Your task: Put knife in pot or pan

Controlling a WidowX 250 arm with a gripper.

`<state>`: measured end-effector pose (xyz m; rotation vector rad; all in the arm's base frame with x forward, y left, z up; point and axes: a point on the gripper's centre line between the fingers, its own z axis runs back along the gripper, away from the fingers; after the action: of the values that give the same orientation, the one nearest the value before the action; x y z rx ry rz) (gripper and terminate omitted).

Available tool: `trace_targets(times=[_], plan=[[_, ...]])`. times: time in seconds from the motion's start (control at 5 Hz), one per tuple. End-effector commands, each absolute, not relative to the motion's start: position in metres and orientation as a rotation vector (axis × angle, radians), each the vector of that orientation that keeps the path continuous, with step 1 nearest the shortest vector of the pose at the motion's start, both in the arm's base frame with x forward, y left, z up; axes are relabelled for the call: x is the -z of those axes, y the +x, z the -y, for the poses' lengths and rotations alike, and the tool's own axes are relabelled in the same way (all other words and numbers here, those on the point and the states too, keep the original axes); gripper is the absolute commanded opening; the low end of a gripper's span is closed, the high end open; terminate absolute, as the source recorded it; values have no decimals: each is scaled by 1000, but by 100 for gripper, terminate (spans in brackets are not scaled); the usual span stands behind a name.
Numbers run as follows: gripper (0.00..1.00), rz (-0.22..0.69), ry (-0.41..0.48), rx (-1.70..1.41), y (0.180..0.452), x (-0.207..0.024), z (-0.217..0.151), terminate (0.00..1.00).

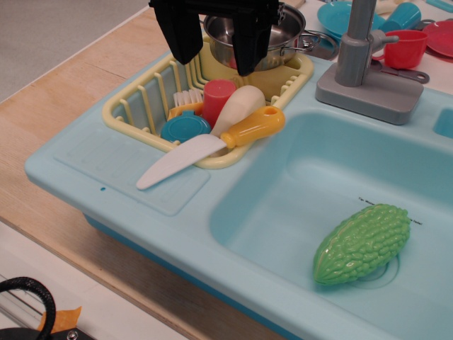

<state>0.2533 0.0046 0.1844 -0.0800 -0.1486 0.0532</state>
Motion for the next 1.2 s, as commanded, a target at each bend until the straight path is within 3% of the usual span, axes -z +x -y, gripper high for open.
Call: trace_targets(times=[0.0,0.4,1.0], plan=[[100,149,-80,-53,253,-184,-5,0],[100,223,-48,244,255,-163,7,0],[100,251,-110,311,260,-138,14,0]])
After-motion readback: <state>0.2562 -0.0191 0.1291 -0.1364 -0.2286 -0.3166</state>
